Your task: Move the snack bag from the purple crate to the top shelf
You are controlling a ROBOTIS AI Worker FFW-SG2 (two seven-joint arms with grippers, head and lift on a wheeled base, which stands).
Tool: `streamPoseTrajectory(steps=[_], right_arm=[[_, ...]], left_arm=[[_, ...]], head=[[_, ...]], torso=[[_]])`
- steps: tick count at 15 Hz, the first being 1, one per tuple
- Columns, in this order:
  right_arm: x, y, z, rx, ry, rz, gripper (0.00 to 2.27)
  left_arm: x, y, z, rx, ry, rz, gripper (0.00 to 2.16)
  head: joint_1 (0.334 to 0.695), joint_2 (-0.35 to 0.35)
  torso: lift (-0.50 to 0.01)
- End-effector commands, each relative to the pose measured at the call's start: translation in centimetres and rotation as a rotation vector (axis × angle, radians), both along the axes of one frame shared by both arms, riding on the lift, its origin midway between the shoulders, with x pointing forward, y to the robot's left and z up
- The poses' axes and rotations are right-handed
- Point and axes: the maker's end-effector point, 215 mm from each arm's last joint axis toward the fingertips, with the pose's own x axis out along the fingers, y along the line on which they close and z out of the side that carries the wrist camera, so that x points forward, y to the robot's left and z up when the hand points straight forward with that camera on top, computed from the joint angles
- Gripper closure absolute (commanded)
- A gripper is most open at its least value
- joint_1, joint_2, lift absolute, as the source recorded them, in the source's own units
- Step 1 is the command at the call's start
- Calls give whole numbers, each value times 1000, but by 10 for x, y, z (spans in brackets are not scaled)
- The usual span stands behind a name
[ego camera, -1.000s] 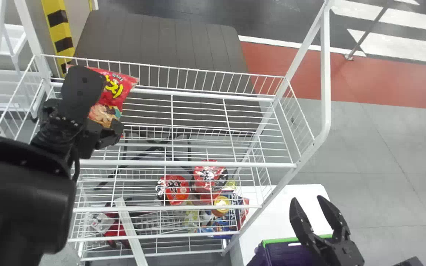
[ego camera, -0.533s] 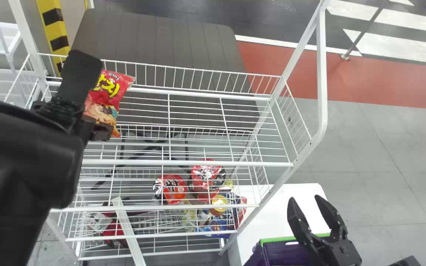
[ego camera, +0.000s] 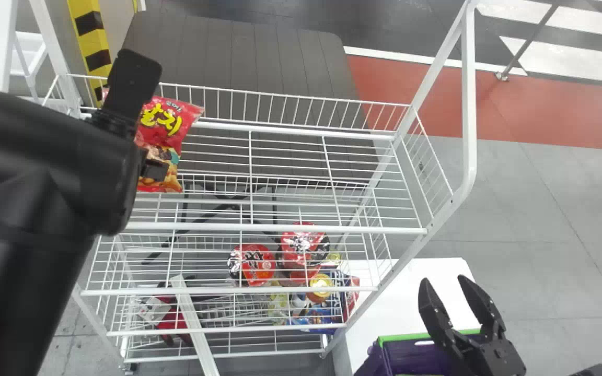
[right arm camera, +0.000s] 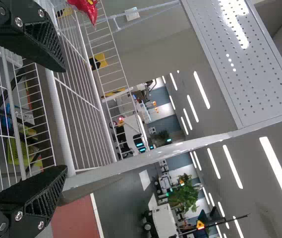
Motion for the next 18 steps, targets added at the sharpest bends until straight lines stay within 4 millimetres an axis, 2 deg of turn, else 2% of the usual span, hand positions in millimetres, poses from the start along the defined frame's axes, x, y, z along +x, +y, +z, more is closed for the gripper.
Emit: streamPoseTrajectory(steps=[1,6,8,9,11,12,14,15,18], right_arm=[[-1,-3,0,-3,1,-4,130],[-1,-4,0,-4,1,-8,130],[-2,-6,0,-4,2,-11,130],[-2,-8,0,-6,2,-14,130],[-2,-7,0,-2,1,-9,130],[-3,-5,-1,-1,2,-5,130],[-3,-6,-1,0,2,-7,130],[-2,-5,-1,1,2,-6,130],[-2,-5,-2,2,3,-7,130]], left_arm=[[9,-2,-5,10,20,0,167],[25,-4,-18,16,11,-6,188],[24,-2,-24,15,27,-3,265],[23,-2,-25,15,34,-2,400],[16,2,-30,22,62,7,832],[11,4,-33,23,80,13,1123],[1,12,-37,47,111,35,1855],[-2,14,-37,55,119,43,2084],[-9,8,-33,34,119,37,2138]], head=[[695,-225],[695,-225],[695,-226],[695,-225],[695,-226],[695,-227],[695,-223],[695,-221],[695,-214]], torso=[[1],[1],[1],[1],[1],[1],[1],[1],[1]])
